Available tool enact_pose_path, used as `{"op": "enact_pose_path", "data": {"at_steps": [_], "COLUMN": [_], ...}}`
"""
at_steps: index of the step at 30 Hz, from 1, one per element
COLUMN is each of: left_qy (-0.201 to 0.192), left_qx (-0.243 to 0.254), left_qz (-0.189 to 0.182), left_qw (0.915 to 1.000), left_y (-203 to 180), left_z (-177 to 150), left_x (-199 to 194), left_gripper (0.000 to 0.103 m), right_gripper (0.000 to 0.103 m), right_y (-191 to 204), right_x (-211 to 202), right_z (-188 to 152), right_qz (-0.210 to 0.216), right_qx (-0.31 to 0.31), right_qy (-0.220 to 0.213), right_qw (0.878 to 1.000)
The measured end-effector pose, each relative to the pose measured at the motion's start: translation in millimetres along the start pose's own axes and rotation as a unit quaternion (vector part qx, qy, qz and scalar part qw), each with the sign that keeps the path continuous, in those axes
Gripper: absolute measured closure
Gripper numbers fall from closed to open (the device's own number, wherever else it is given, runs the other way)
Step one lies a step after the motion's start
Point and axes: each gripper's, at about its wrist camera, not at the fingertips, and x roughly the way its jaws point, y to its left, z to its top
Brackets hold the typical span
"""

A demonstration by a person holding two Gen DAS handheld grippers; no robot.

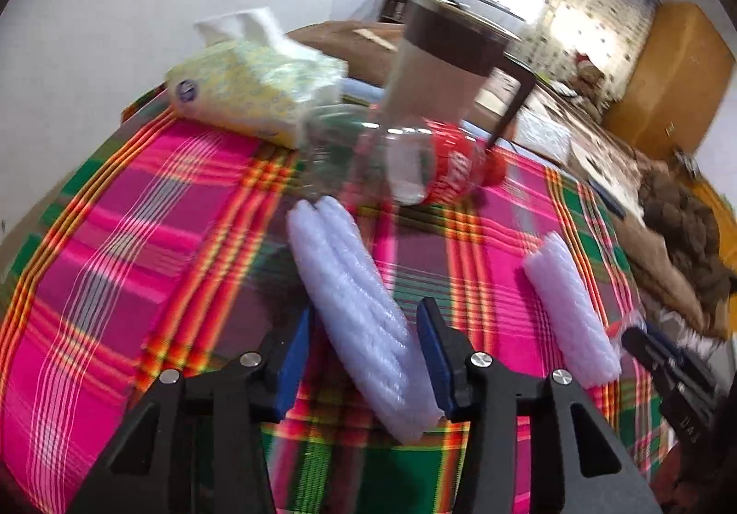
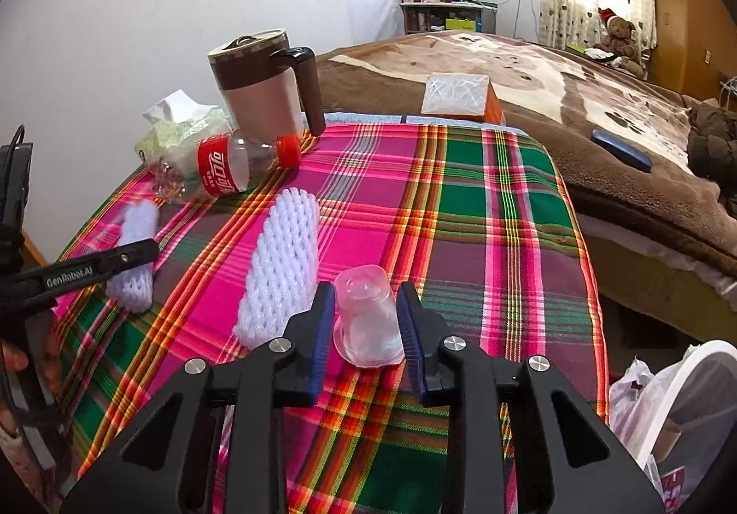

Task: Collect trash
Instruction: 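Grasp the clear plastic cup with the right tool while the left tool grasps a white foam net, then carry the foam net in the left tool and clear cup in the right tool over the bin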

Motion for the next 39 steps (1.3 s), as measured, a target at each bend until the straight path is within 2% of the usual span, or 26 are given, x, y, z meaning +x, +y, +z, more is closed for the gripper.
{"op": "enact_pose_path", "data": {"at_steps": [3, 10, 13, 14, 15, 18, 39], "left_qy": [0.013, 0.007, 0.003, 0.005, 0.005, 0.004, -0.019], "left_qx": [0.007, -0.005, -0.004, 0.000, 0.007, 0.010, 0.078], "left_qz": [-0.008, 0.022, 0.024, 0.025, 0.027, 0.017, -0.026], "left_qw": [0.9999, 0.9997, 0.9997, 0.9997, 0.9996, 0.9998, 0.9964], "left_y": [-2, 4, 2, 1, -1, -4, -47], "left_z": [0, 1, 1, 1, 1, 0, -31], "left_x": [4, 5, 3, 3, 3, 0, -52], "left_gripper": [0.055, 0.054, 0.054, 0.058, 0.067, 0.073, 0.074], "right_gripper": [0.074, 0.074, 0.074, 0.074, 0.074, 0.074, 0.075], "right_y": [0, -2, -3, -3, -3, -3, -5], "right_x": [0, -1, -1, -1, -1, -2, -40], "right_z": [0, -2, -2, -2, -1, -2, -14], "right_qz": [0.001, 0.004, 0.006, 0.007, 0.006, 0.006, 0.008], "right_qx": [0.001, 0.005, 0.007, 0.007, 0.008, 0.010, 0.029], "right_qy": [0.000, -0.005, -0.004, -0.004, -0.005, -0.007, -0.043], "right_qw": [1.000, 1.000, 1.000, 1.000, 1.000, 1.000, 0.999]}}
